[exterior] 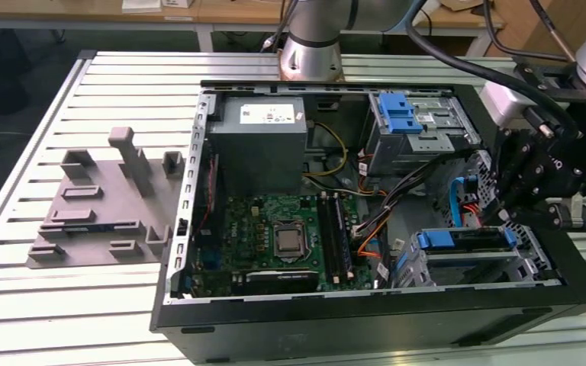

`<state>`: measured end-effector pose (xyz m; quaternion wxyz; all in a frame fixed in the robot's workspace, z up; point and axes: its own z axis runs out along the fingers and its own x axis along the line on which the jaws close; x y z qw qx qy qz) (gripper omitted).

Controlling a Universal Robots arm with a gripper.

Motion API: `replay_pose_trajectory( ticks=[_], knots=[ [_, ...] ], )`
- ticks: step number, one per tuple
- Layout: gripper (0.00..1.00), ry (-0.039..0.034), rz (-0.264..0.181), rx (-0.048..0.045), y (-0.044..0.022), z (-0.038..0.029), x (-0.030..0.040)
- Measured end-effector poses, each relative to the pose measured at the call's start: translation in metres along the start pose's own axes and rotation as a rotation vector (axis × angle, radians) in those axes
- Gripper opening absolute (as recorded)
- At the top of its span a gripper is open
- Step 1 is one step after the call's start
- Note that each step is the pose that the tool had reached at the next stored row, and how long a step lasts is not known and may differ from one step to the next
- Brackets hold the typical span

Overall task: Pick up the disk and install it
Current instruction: 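Insert the second disk wire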

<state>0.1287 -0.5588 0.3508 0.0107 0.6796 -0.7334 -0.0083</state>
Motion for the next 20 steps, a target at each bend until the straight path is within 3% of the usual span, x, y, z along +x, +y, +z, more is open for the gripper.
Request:
replay_pose_trajectory(
  ticks=[5, 16, 20],
  knots=[
    [0.11, 0.0001, 0.000, -0.0004, 0.0009, -0.0005, 0.0001],
    [0.11, 0.0001, 0.000, 0.0010, 0.0103, -0.0005, 0.0008],
    [0.11, -0.0001, 0.000, 0.0016, 0.0113, -0.0075, 0.0009]
  ],
)
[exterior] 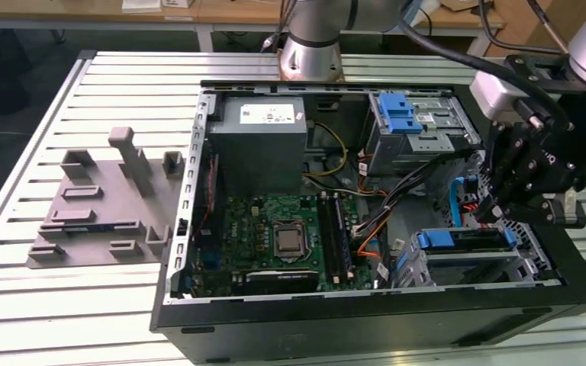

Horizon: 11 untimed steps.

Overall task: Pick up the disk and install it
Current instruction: 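Insert the second disk wire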

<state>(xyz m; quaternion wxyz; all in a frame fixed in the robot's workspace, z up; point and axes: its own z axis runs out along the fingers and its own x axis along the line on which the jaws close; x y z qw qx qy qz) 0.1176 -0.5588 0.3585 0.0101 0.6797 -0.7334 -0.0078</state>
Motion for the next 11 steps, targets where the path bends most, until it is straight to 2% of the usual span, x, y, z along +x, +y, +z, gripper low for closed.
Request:
replay_pose_trajectory(
  ticks=[6, 8, 11],
  knots=[
    [0.11, 0.0000, 0.000, 0.0000, 0.0013, -0.0162, 0.0000],
    [0.11, -0.0002, 0.000, 0.0002, 0.0036, -0.0180, 0.0001],
    [0.11, -0.0004, 0.000, 0.0049, 0.0110, -0.0179, 0.0006]
  ],
)
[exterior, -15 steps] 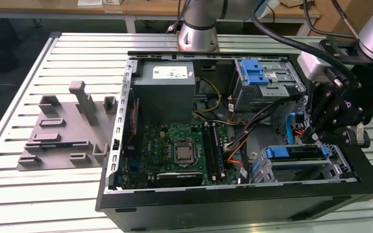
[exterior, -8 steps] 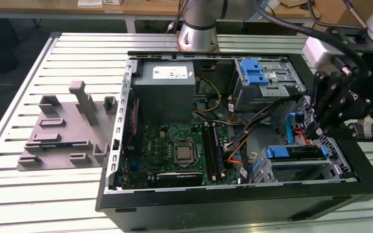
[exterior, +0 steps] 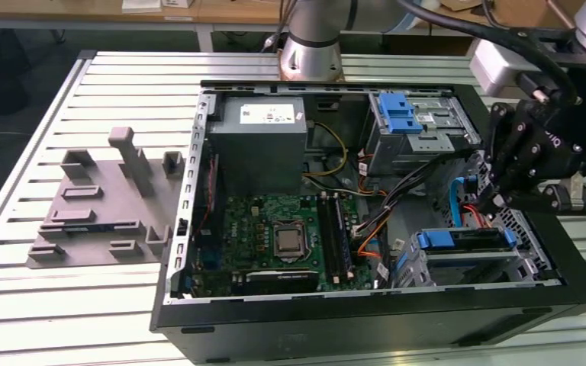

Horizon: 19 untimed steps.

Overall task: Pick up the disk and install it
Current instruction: 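Insert the second disk wire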

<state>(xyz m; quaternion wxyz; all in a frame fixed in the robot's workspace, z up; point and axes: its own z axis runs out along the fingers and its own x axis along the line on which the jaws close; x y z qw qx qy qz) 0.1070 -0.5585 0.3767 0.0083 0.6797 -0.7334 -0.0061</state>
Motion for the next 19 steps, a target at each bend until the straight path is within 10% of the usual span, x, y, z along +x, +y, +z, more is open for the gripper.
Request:
replay_pose_trajectory(
  ticks=[13, 15, 19],
  knots=[
    [0.11, 0.0001, 0.000, 0.0032, 0.0071, -0.0231, -0.0054],
    [0.11, 0.0060, 0.000, 0.0043, 0.0084, -0.0234, -0.0107],
    [0.11, 0.0395, 0.001, 0.0071, 0.0098, -0.0235, -0.0230]
  ],
)
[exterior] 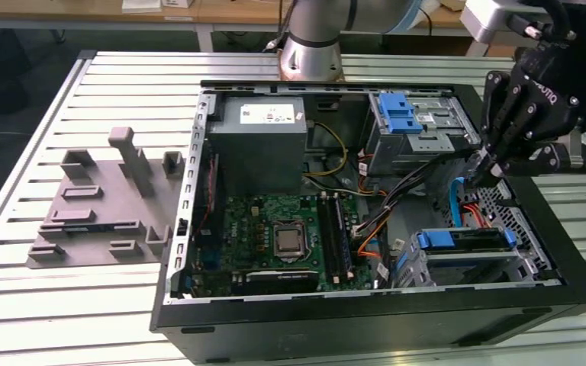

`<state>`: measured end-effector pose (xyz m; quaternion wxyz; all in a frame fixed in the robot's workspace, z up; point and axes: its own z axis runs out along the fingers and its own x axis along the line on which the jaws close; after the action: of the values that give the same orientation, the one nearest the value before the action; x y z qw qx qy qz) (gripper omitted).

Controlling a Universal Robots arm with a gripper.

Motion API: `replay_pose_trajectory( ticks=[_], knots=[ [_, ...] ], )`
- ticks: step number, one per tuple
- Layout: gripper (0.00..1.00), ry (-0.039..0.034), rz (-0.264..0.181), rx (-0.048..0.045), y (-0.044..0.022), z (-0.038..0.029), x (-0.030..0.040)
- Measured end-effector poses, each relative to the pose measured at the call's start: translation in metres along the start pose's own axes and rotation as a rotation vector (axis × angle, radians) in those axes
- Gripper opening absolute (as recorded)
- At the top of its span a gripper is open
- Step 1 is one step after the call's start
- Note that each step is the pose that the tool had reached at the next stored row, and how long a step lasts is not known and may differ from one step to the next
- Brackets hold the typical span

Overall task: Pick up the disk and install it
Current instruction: 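Insert the second disk wire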

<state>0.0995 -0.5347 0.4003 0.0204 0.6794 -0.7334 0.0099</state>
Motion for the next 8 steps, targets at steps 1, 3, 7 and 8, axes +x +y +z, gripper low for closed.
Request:
replay_pose_trajectory(
  ticks=[1, 3, 7, 8],
  knots=[
    [0.11, 0.0086, 0.000, 0.0006, 0.0002, -0.0001, -0.0026],
    [0.11, 0.0244, 0.000, 0.0019, 0.0006, 0.0000, -0.0068],
    [0.11, 0.0307, 0.000, 0.0025, 0.0008, 0.0025, -0.0102],
    [0.11, 0.0307, 0.000, 0.0025, 0.0008, 0.0033, -0.0105]
  ],
)
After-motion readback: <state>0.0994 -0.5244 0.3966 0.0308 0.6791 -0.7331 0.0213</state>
